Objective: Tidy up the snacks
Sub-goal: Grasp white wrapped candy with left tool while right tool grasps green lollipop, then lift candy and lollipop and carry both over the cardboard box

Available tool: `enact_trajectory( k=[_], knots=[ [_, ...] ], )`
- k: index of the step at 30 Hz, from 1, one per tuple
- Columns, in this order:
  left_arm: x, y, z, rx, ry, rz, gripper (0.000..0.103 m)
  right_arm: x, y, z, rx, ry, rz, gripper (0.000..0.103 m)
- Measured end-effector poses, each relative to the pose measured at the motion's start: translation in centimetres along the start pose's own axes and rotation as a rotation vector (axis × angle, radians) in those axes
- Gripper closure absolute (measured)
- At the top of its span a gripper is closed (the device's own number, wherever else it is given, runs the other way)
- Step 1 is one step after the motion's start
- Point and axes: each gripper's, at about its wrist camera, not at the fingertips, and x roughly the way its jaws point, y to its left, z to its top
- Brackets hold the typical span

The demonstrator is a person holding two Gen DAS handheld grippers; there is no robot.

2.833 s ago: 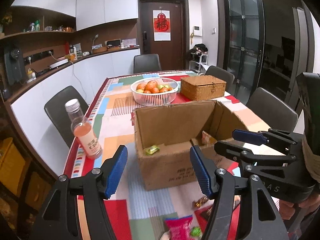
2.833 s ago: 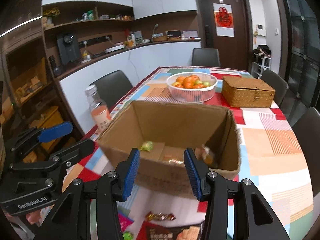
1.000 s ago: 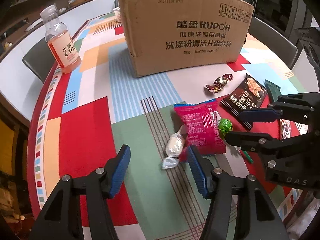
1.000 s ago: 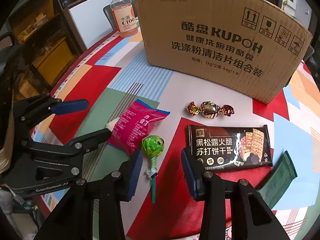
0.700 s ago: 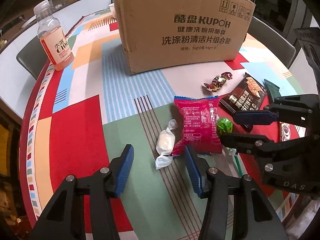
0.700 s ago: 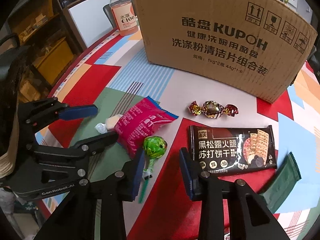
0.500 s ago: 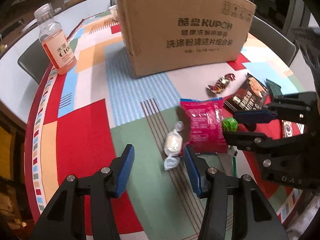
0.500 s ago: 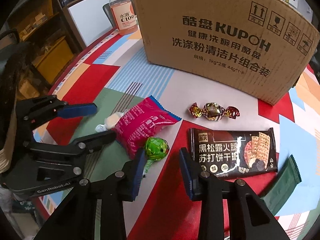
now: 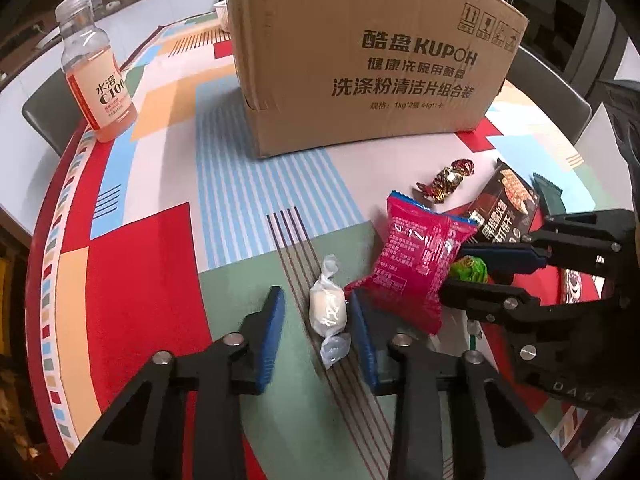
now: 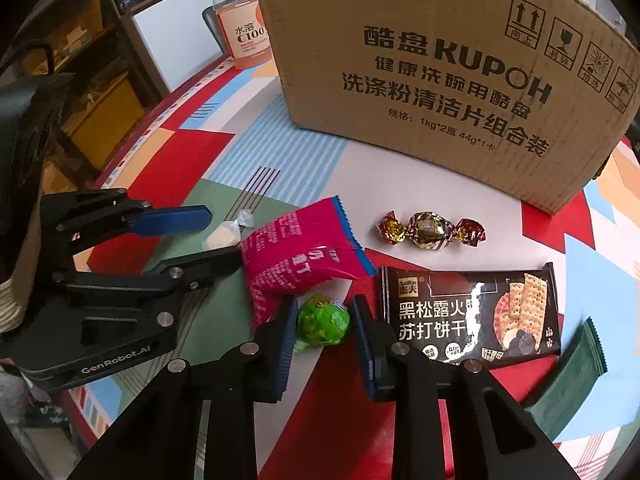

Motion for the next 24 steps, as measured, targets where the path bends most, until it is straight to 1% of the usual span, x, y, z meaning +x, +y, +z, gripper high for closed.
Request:
enact_trajectory(
  k=[3, 4, 5, 8, 11, 17, 24],
  knots=[
    [0.0, -0.1, 0.0, -0.006, -0.004, 0.003, 0.079, 0.0, -0.2, 0.0, 0.006, -0.001, 0.005, 0.076],
    [0.0, -0.1, 0.0, -0.009, -0.005, 0.005, 0.084, -0.1, -0.2, 0.0, 0.008, -0.001, 0.007, 0.076],
    [0.0, -0.1, 0.0, -0.013, -0.005, 0.008, 0.084, -0.1, -0.3, 0.0, 0.011, -0.002, 0.008, 0.076],
    [-0.2, 0.0, -0.1, -0.032, -0.007, 0.001, 0.084, -0.3, -0.5, -0.1, 0.02, -0.002, 0.01, 0.076],
    [-0.9, -0.2, -0.4, -0.046, -0.019, 0.009, 0.084, -0.7, -0.8, -0.4, 0.026, -0.005, 0.014, 0.076],
    [-3.3, -1.0, -0.6, -0.066, -0.072, 0.023, 0.084, -2.2, -0.9, -0.8, 0.033, -0.028, 0.021, 0.076],
    [-6.4, -2.2, -0.4, -0.079, -0.144, 0.021, 0.084, -5.0, -1.2, -1.1, 0.042, -0.087, 0.021, 0.076]
  ],
)
